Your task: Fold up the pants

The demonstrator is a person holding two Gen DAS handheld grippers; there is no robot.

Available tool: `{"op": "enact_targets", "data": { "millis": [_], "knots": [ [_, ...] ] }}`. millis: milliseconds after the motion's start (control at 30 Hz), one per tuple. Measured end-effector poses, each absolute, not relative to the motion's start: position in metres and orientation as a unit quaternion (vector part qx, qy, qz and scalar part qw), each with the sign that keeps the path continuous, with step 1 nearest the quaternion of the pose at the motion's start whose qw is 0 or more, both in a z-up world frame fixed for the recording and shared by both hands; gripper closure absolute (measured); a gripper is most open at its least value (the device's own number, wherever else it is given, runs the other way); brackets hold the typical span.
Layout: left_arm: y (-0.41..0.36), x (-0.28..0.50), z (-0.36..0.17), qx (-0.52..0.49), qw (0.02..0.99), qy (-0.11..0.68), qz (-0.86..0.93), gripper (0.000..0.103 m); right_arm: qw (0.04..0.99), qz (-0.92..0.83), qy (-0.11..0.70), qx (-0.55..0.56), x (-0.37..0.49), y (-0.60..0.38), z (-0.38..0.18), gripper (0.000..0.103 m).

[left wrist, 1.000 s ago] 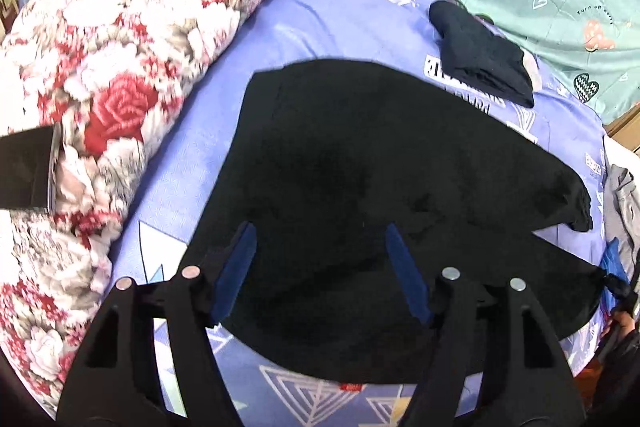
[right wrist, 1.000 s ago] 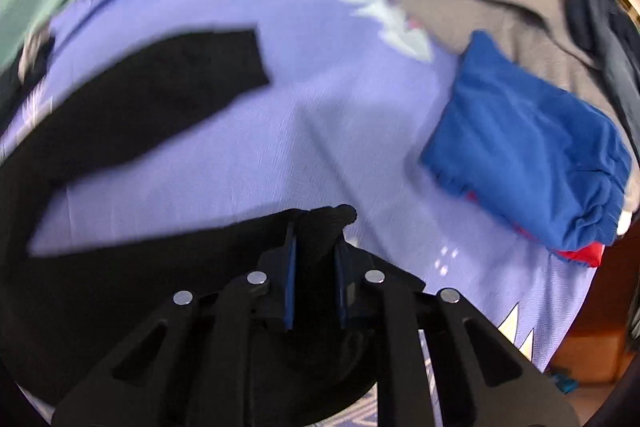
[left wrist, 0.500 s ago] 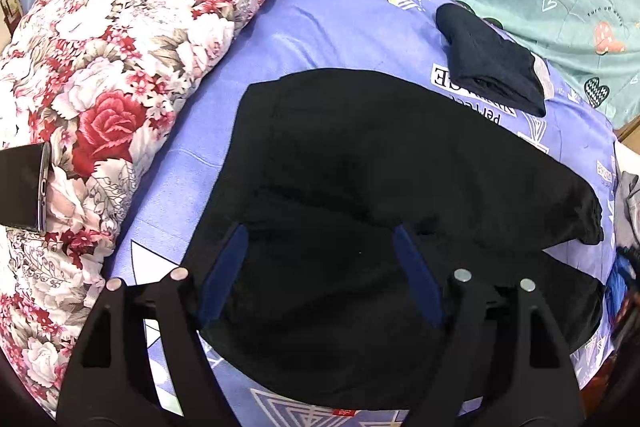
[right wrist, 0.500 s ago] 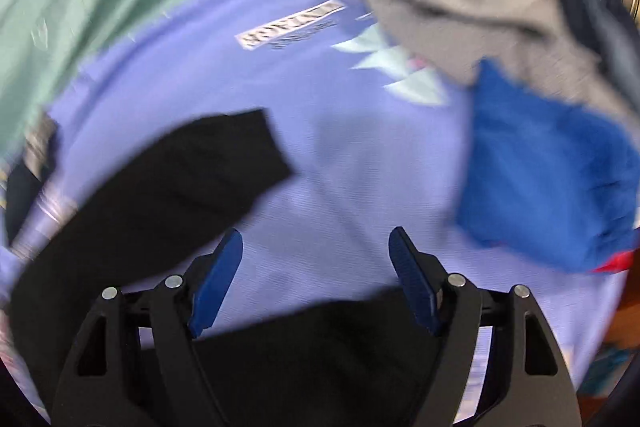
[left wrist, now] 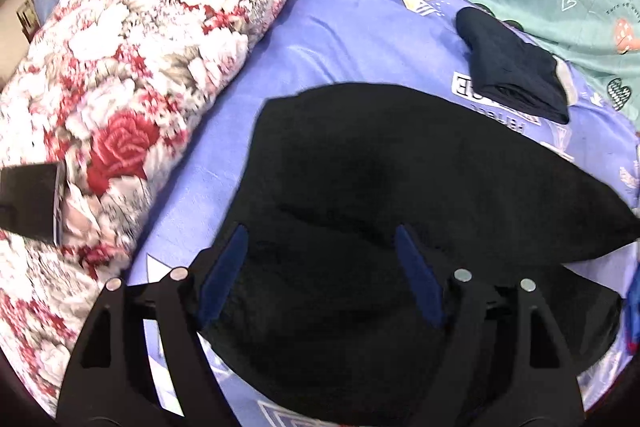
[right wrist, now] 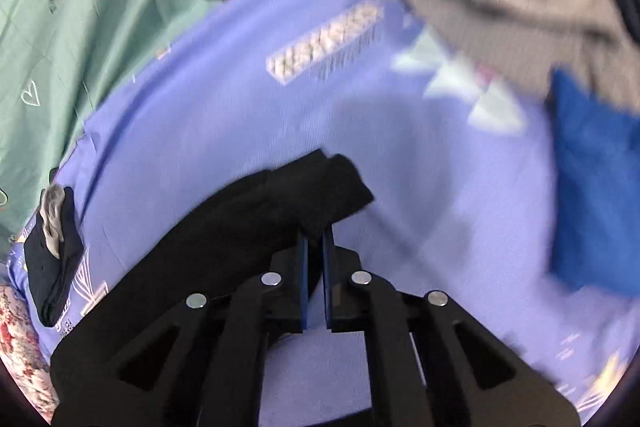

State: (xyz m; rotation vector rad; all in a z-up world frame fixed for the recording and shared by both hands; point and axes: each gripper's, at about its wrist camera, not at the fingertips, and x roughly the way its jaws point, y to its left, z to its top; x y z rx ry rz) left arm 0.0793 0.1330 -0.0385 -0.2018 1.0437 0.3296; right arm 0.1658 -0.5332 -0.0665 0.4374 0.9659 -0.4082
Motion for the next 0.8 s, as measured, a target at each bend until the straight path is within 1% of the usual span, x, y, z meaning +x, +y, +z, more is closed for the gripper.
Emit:
{"op": "enact_targets", "data": {
  "millis": [67,133,167,200,233,267,367,433,467,500,633,667,800],
  "knots": [
    [0.136,0.086,-0.04,-0.083,0.851,0.492,0.162,0.025,0.842,-0.191,0.477,0.164,0.171,-0.529,-0.073,0.098],
    [0.14,0.096,-0.044,-0.064,0.85,0.495,0.169,0.025,0.823,-0.197,0.523,0.106,0.179,-0.523,-0.1,0.095],
    [0.142,0.103,-0.045,-0.053,0.85,0.495,0.171,0.025,0.802,-0.205,0.554,0.085,0.179,-0.523,-0.117,0.082],
    [0.144,0.11,-0.047,-0.046,0.85,0.495,0.172,0.025,0.783,-0.235,0.573,0.06,0.18,-0.523,-0.129,0.06],
    [0.146,0.115,-0.047,-0.043,0.85,0.496,0.172,0.025,0.783,-0.258,0.563,0.052,0.177,-0.524,-0.125,0.05],
    [0.15,0.122,-0.047,-0.038,0.851,0.496,0.169,0.025,0.789,-0.274,0.548,0.059,0.177,-0.525,-0.116,0.046],
    [0.161,0.143,-0.048,-0.026,0.851,0.497,0.166,0.025,0.817,-0.284,0.497,0.068,0.179,-0.52,-0.094,0.045],
    [0.167,0.154,-0.05,-0.023,0.853,0.496,0.162,0.024,0.835,-0.271,0.475,0.058,0.191,-0.513,-0.08,0.041],
    [0.171,0.162,-0.052,-0.022,0.852,0.498,0.16,0.023,0.841,-0.253,0.474,0.065,0.195,-0.509,-0.078,0.037],
    [0.174,0.167,-0.053,-0.021,0.851,0.5,0.157,0.023,0.846,-0.227,0.476,0.079,0.201,-0.505,-0.078,0.037],
    [0.184,0.19,-0.064,0.014,0.847,0.507,0.158,0.025,0.858,-0.171,0.476,0.087,0.216,-0.488,-0.074,0.036],
    [0.188,0.197,-0.067,0.017,0.843,0.517,0.147,0.027,0.859,-0.164,0.478,0.085,0.215,-0.481,-0.072,0.036],
    [0.186,0.213,-0.074,0.036,0.841,0.533,0.089,0.028,0.859,-0.152,0.481,0.087,0.211,-0.47,-0.071,0.036]
  ]
}}
